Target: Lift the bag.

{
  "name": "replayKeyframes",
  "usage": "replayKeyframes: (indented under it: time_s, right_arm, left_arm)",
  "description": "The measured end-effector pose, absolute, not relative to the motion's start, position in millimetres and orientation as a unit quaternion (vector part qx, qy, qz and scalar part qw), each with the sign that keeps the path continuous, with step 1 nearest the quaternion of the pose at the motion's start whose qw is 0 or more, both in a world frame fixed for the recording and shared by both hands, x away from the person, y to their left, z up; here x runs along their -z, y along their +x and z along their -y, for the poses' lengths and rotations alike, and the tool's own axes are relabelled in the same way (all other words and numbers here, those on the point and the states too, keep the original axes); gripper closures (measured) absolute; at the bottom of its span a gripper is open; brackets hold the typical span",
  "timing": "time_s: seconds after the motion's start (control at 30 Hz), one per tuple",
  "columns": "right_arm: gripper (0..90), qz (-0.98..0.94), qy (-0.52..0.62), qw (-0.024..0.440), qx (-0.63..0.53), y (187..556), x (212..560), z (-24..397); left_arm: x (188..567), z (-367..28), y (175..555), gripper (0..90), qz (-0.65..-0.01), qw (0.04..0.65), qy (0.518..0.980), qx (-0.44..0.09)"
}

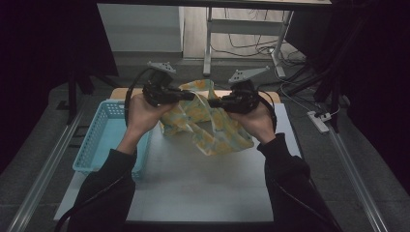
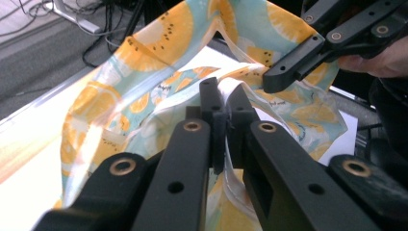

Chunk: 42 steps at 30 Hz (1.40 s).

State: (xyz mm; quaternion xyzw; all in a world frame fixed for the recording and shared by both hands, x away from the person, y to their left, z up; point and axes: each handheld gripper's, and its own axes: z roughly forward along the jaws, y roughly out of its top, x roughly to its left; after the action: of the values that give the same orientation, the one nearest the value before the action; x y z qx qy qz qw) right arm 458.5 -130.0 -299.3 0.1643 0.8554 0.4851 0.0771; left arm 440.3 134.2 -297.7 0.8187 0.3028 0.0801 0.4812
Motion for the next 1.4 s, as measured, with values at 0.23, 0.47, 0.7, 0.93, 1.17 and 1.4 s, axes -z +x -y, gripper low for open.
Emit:
replayKeyframes:
  time_s: [0.23,0.47,0.7,0.93,1.17,1.4]
  right_arm:
    - [89.5,-0.851,0.161,0.093,-0.491,458,278,128]
    - [89.5,-0.846,0.161,0.104,-0.498,458,261,128]
    - [89.5,-0.840,0.160,0.118,-0.505,457,244,130]
    - [89.5,-0.837,0.158,0.135,-0.506,455,229,130]
    - [89.4,-0.835,0.157,0.142,-0.508,454,223,128]
    - [89.3,-0.838,0.161,0.145,-0.501,457,227,121]
  left_arm:
    - [276,-135,444,89.7,-0.303,0.496,0.809,-0.091]
    - [262,-136,446,89.7,-0.305,0.502,0.802,-0.103]
    - [248,-137,445,89.7,-0.303,0.512,0.795,-0.113]
    - [235,-137,442,89.7,-0.300,0.518,0.791,-0.125]
    - [231,-142,443,89.6,-0.312,0.527,0.779,-0.136]
    - [238,-141,449,89.5,-0.326,0.521,0.776,-0.141]
